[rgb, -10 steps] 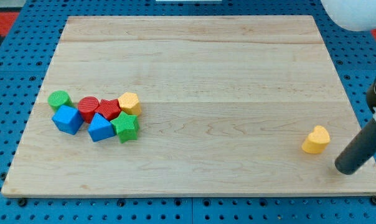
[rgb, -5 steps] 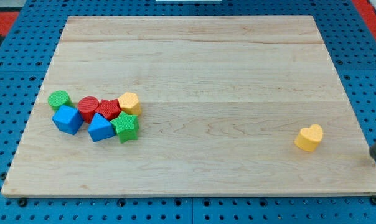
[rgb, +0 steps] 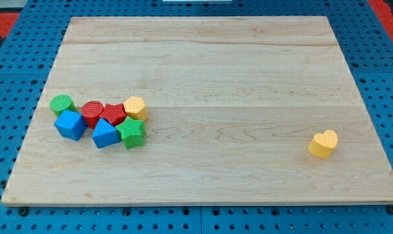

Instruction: Push the blue cube and red circle closer to the red star

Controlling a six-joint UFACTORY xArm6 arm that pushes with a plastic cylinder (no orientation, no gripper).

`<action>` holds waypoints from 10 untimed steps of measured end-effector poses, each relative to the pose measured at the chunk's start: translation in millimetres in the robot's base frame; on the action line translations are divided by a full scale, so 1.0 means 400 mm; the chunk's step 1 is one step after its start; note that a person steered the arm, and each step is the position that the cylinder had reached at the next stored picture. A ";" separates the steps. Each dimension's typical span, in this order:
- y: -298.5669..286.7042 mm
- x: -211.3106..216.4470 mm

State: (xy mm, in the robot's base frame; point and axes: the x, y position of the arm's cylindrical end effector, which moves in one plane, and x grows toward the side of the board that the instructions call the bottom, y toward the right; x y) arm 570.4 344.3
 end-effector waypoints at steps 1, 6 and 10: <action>0.000 0.010; -0.803 -0.399; -1.113 -0.471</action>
